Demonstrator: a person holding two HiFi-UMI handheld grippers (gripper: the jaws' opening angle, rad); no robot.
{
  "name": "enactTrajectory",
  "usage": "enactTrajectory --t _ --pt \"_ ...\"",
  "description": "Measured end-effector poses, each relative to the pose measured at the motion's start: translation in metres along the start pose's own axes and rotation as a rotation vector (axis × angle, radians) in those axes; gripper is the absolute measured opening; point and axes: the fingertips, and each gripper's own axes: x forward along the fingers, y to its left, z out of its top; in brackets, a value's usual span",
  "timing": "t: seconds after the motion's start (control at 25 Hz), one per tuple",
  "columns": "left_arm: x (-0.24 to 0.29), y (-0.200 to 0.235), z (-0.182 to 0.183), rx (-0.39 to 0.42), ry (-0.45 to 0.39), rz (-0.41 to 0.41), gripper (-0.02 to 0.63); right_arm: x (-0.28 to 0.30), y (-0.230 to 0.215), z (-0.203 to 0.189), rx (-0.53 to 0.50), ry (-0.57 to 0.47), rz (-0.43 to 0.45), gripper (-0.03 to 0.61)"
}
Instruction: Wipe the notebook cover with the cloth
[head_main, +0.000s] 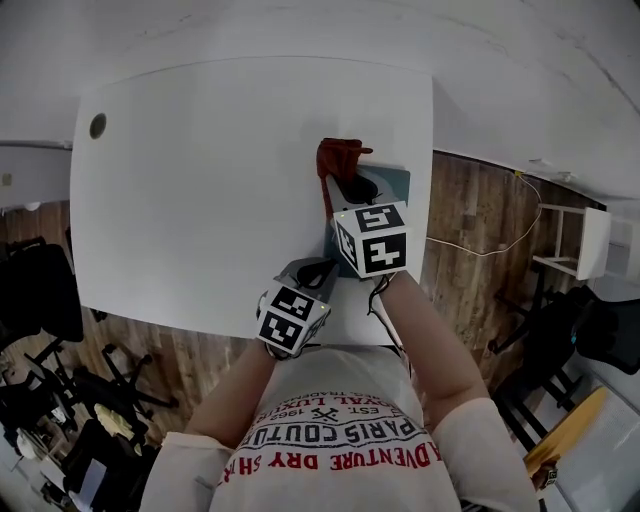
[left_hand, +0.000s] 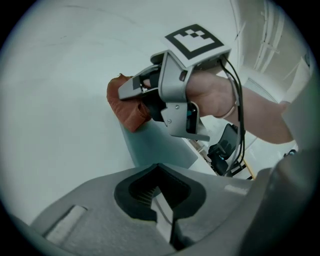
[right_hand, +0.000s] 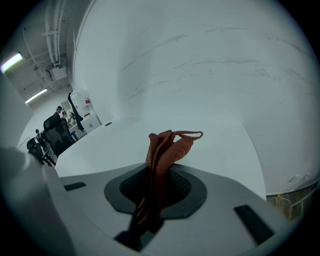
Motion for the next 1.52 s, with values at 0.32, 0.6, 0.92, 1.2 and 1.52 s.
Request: enactTrajectory --t 0.32,0.6,0.92,1.2,1.52 --pt "0.000 0.001 0.000 0.011 0.001 0.018 0.009 0.006 -0.018 -0.013 0.068 0.047 0.029 0.083" --pt "0.000 -0.001 0.000 0.032 -0.008 0.054 0.009 -0.005 -0.035 -0.024 0.054 0.067 0.020 0.083" --pt "0.000 0.000 0.000 0.039 0.002 0.079 0.009 -0.024 -0.064 -0.034 0.061 0.059 -0.001 0.083" --pt "0.000 0.000 0.000 0.028 0.014 0.095 0.009 -0.043 -0.094 -0.041 0.058 0.065 -0.036 0.083" --pt "0.001 -0.001 0.000 0.015 0.016 0.097 0.009 -0.065 -0.127 -0.055 0.066 0.099 -0.109 0.081"
